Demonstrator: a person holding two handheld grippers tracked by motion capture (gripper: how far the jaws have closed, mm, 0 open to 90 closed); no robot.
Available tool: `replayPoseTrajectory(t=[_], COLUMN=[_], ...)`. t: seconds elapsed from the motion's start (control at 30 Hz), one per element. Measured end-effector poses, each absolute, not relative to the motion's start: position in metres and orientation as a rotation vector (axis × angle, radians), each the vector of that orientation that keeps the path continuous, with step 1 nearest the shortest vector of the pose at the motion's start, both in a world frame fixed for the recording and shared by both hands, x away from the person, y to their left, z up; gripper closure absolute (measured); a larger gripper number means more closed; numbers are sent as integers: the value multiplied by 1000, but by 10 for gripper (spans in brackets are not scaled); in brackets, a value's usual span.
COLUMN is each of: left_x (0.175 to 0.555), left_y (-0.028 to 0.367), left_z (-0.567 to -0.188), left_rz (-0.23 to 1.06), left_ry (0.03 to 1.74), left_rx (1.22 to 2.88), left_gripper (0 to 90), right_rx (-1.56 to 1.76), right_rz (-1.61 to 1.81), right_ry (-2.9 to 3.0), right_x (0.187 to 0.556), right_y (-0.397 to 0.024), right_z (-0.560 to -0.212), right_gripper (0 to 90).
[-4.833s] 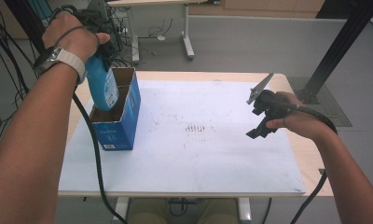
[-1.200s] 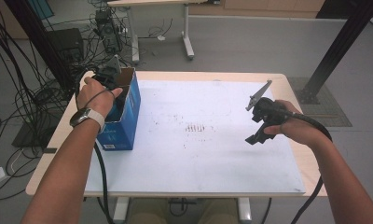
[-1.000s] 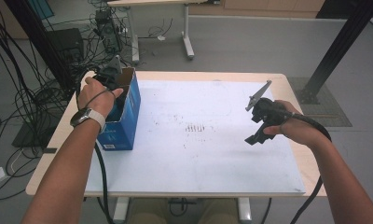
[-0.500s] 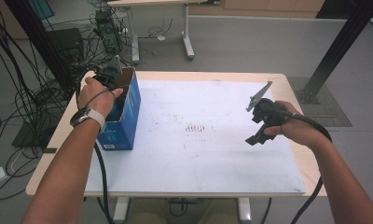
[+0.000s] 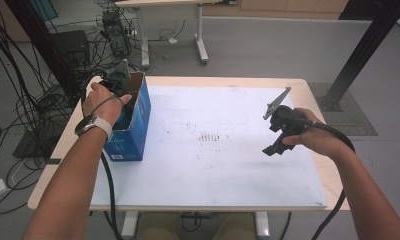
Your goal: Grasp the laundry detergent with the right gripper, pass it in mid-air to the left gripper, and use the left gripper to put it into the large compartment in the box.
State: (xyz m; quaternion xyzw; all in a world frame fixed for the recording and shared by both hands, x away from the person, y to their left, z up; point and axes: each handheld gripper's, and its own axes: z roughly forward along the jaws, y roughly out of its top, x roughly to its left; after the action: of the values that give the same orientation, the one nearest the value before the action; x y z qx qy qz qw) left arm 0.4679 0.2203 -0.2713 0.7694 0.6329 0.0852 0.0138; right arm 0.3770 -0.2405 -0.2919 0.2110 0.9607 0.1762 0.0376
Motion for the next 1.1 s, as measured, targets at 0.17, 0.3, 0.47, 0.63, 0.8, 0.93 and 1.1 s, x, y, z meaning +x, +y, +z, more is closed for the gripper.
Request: replayPoseTrajectory(t=[0.17,0.3,0.47,0.63,0.8,0.93,1.1], left_x=[468,468,468,468,469,469,469], left_y=[221,221,221,222,221,222,222], left_z=[-271,-271,-272,-272,-272,-272,-272], left_rz=[263,265,265,267,270,267,266], left_ry=[1972,1972,1971,1969,1967,1970,1970], left_rx=[2395,2393,2393,2393,2389,2390,2390], left_gripper=[370,370,370,369,368,369,369], right_rx=[649,652,652,649,649,651,651], right_rz=[541,539,541,543,543,541,540], right_ry=[2946,2947,2947,2946,2947,2946,2948], right_x=[377,377,376,377,377,377,378], right_y=[-242,-242,-241,-240,-240,-240,-239], right_z=[-291,-292,-292,-292,-292,-292,-293], right_gripper=[95,95,95,95,95,95,95])
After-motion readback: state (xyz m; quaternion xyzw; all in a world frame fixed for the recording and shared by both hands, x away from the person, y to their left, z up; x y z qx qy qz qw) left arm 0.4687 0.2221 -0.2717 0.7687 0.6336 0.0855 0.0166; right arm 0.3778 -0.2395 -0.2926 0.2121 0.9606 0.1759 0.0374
